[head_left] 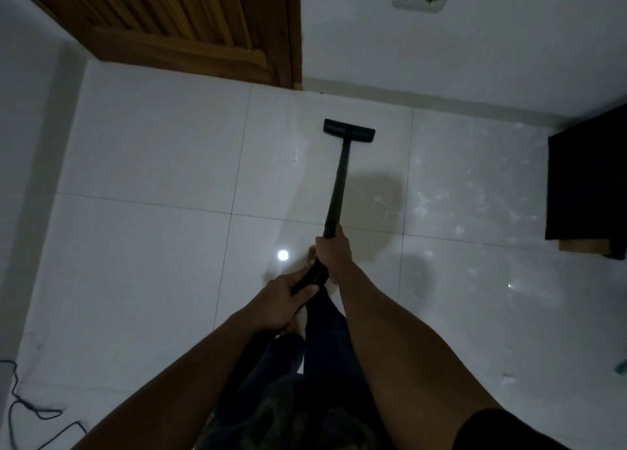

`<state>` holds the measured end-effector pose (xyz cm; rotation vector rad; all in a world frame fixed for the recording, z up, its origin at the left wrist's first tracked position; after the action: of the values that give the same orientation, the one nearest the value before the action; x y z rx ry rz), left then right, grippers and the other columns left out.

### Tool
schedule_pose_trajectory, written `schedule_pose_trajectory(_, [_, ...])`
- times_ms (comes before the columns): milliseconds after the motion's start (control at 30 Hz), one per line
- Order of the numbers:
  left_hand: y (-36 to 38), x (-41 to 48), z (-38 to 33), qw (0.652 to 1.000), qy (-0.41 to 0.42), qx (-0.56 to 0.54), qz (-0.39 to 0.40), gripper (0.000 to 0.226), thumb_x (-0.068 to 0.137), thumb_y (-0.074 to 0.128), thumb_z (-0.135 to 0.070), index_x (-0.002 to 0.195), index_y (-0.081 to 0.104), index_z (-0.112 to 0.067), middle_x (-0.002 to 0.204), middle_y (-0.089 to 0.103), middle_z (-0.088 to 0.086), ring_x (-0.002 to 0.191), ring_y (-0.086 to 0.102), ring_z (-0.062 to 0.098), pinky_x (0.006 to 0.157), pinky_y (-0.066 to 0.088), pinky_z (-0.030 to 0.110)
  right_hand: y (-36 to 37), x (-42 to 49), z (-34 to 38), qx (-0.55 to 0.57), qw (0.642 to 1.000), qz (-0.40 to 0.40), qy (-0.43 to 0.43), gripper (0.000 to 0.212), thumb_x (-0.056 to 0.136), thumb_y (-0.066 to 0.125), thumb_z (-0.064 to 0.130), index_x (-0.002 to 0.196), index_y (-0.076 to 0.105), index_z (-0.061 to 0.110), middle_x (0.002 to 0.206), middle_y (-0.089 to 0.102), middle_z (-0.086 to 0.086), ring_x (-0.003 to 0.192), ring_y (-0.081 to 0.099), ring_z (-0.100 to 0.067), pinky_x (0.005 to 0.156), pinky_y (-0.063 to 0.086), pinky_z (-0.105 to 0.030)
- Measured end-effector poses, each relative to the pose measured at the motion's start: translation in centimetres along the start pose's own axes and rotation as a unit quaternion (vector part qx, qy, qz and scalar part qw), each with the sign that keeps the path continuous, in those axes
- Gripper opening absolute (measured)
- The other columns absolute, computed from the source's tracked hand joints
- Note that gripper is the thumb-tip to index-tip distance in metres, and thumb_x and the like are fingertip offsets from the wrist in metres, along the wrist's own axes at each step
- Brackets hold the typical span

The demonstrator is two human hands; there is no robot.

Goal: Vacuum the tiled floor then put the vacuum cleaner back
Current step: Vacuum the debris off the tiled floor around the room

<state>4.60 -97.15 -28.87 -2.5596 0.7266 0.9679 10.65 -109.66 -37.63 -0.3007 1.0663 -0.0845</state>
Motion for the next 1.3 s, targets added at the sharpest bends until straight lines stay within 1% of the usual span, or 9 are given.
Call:
schedule_pose_trajectory(100, [-1.5, 2.6, -1.7, 1.0, -0.015, 0.006, -0.011, 0.049, 0.103, 0.054, -0.036, 0.15, 0.039, -0.037, 0.086, 0.061, -0.025, 0.053, 0.059, -0.016, 0.047, 0.041, 0.002, -0.7, 1.9, 3.3, -0.012, 1.0, 0.01, -0.008, 0.068, 0.1, 0.051, 0.014, 0.163, 0.029, 0.025, 0.126, 0.065, -0.014, 0.09, 0.064, -0.024, 0.07, 0.054, -0.033])
schedule_pose_trajectory(233, [-3.2, 6.4, -4.0, 0.999, -0.021, 0.023, -0.014, 0.056, 0.103, 0.054, -0.039, 0.155, 0.033, -0.033, 0.093, 0.059, -0.01, 0.06, 0.059, -0.01, 0.054, 0.043, 0.003, -2.0, 4.7, 7.2, -0.017, 1.0, 0.013, -0.006, 0.07, 0.102, 0.052, 0.015, 0.166, 0.025, 0.025, 0.136, 0.062, -0.012, 0.104, 0.065, -0.026, 0.085, 0.058, -0.037])
schedule_pose_trajectory(400, [-4.7, 9.6, -6.0, 0.999, -0.025, 0.014, -0.027, 0.049, 0.102, 0.055, -0.036, 0.147, 0.036, -0.04, 0.089, 0.06, -0.02, 0.071, 0.062, -0.005, 0.06, 0.043, 0.002, -2.6, 7.5, 10.3, -0.006, 1.0, 0.023, 0.006, 0.072, 0.102, 0.052, 0.014, 0.167, 0.022, 0.026, 0.137, 0.063, -0.015, 0.112, 0.068, -0.037, 0.097, 0.059, -0.05])
schedule_pose_trajectory(533, [-5.0, 10.4, -5.9, 0.998, -0.054, 0.041, -0.008, 0.055, 0.103, 0.054, -0.039, 0.154, 0.032, -0.035, 0.081, 0.062, -0.014, 0.06, 0.063, -0.011, 0.051, 0.044, 0.007, -3.0, 7.4, 11.0, -0.01, 1.0, 0.005, -0.003, 0.07, 0.104, 0.051, 0.016, 0.166, 0.023, 0.029, 0.137, 0.063, -0.01, 0.073, 0.064, -0.013, 0.053, 0.05, -0.02])
schedule_pose_trajectory(633, [-4.8, 10.1, -5.8, 0.997, -0.063, 0.031, -0.005, 0.055, 0.103, 0.054, -0.041, 0.154, 0.033, -0.036, 0.079, 0.061, -0.015, 0.055, 0.062, -0.011, 0.047, 0.044, 0.008, -3.4, 7.1, 10.1, 0.002, 1.0, -0.027, -0.008, 0.067, 0.106, 0.053, 0.02, 0.166, 0.026, 0.029, 0.135, 0.064, -0.01, 0.065, 0.057, -0.003, 0.043, 0.04, -0.01])
schedule_pose_trajectory(767, [-4.6, 9.4, -5.8, 0.998, -0.057, 0.041, 0.003, 0.056, 0.102, 0.055, -0.039, 0.153, 0.031, -0.039, 0.083, 0.061, -0.017, 0.055, 0.06, -0.015, 0.047, 0.044, 0.007, -3.8, 6.8, 9.0, 0.011, 0.999, -0.042, -0.011, 0.067, 0.106, 0.053, 0.02, 0.166, 0.025, 0.028, 0.131, 0.066, -0.013, 0.069, 0.056, -0.005, 0.055, 0.045, -0.017])
schedule_pose_trajectory(933, [-5.2, 10.3, -6.8, 0.998, -0.048, 0.036, -0.016, 0.056, 0.103, 0.054, -0.039, 0.153, 0.029, -0.041, 0.081, 0.054, -0.019, 0.053, 0.059, -0.016, 0.045, 0.043, 0.004, -4.1, 7.7, 10.3, 0.034, 0.999, -0.04, -0.005, 0.068, 0.104, 0.055, 0.019, 0.165, 0.027, 0.029, 0.133, 0.065, -0.014, 0.097, 0.069, -0.026, 0.094, 0.06, -0.044])
schedule_pose_trajectory(1167, [-4.8, 8.9, -6.5, 0.999, -0.027, 0.025, -0.021, 0.048, 0.103, 0.054, -0.04, 0.145, 0.031, -0.046, 0.09, 0.069, 0.006, 0.044, 0.06, -0.003, 0.043, 0.045, 0.012, -3.6, 6.5, 9.9, 0.023, 0.999, -0.041, -0.016, 0.069, 0.103, 0.056, 0.022, 0.166, 0.027, 0.028, 0.139, 0.063, -0.011, 0.116, 0.066, -0.032, 0.103, 0.056, -0.048])
schedule_pose_trajectory(1300, [-4.1, 5.8, -4.7, 0.998, -0.048, 0.029, -0.019, 0.054, 0.102, 0.053, -0.042, 0.152, 0.033, -0.04, 0.077, 0.06, -0.007, 0.039, 0.057, 0.007, 0.041, 0.047, 0.021, -2.5, 4.0, 7.8, 0.022, 0.999, -0.041, -0.026, 0.068, 0.103, 0.055, 0.023, 0.165, 0.027, 0.027, 0.141, 0.062, -0.009, 0.11, 0.067, -0.027, 0.094, 0.059, -0.042])
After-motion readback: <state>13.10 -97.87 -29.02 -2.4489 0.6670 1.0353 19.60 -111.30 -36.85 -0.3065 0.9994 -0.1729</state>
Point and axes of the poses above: each hand's wrist, its own x-axis towards the middle knuckle, its own y-axis out of the palm, z = x × y, the point moved 9 cm from there along x, towards the middle knuckle
